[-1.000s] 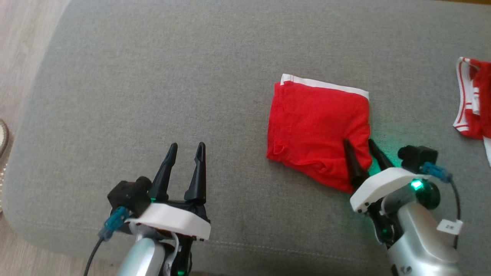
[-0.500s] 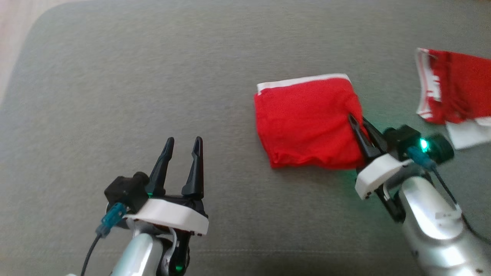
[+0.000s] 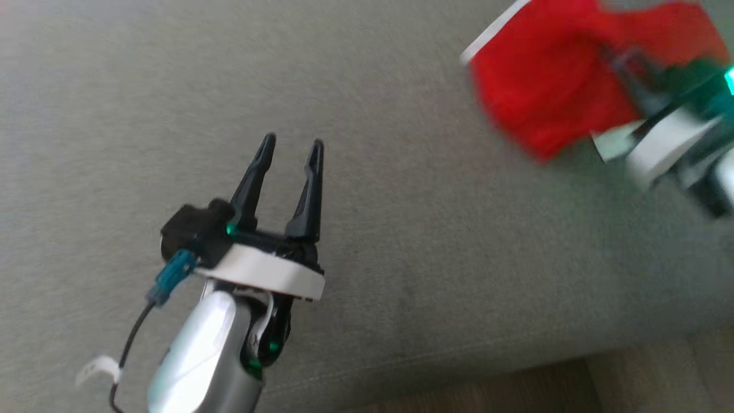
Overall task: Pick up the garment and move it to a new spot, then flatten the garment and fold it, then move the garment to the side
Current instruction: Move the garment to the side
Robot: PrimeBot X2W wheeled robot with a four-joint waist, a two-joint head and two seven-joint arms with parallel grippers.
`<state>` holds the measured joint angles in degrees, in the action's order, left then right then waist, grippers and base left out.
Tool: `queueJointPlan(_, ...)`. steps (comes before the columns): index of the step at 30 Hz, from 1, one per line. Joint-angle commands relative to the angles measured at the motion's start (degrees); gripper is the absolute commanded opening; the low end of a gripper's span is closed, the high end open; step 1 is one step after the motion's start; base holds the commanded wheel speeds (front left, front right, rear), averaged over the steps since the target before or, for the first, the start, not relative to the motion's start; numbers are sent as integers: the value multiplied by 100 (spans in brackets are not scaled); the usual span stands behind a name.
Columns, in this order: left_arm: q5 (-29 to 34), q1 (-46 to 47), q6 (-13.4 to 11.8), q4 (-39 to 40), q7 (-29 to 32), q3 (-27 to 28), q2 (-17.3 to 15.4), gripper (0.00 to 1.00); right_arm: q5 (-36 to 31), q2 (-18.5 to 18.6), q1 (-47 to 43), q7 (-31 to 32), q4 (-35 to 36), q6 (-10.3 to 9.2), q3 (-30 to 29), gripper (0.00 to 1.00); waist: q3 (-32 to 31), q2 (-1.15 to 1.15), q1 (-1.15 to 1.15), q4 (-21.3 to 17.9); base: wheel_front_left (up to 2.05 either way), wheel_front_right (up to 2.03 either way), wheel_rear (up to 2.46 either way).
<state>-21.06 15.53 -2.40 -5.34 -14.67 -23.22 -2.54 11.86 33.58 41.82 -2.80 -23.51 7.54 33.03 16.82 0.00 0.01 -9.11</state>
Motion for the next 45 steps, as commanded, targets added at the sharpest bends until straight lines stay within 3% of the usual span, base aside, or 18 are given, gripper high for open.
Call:
queueJointPlan(1, 79, 277, 50, 131, -33, 130, -33, 100, 163, 271, 230, 51, 53, -5, -21, 0, 424, 0, -1, -374, 0, 0, 0)
queueJointPlan(10, 318, 660, 193, -43, -33, 207, -33, 100, 713, 404, 946, 254, -806, -5, -122, 0, 1007, 0, -1, -641, 0, 0, 0)
queueJointPlan(24, 457, 761, 341, -149, -33, 453, -33, 100, 564, 250, 1386, 508, -2185, -5, -551, 0, 1348, 0, -1, -501, 0, 0, 0)
queueJointPlan(26, 432, 771, 331, -147, -33, 447, -33, 100, 565, 239, 1398, 453, -2299, -5, -627, 62, 1323, 0, -1, -458, 0, 0, 0)
queueJointPlan(27, 415, 771, 325, -148, -33, 441, -33, 100, 584, 221, 1392, 454, -2372, -5, -674, 100, 1296, 0, -1, -435, 0, 0, 0)
queueJointPlan(37, 73, 454, 207, -162, -33, 408, -33, 100, 574, 139, 1197, 255, -2590, -5, -824, 100, 420, 0, -1, -189, 0, 0, 0)
queueJointPlan(45, -129, 57, 60, -24, -33, 472, -33, 100, 835, -457, 564, -435, -1787, -5, -1153, 100, -436, 0, -1, 154, 0, 0, 0)
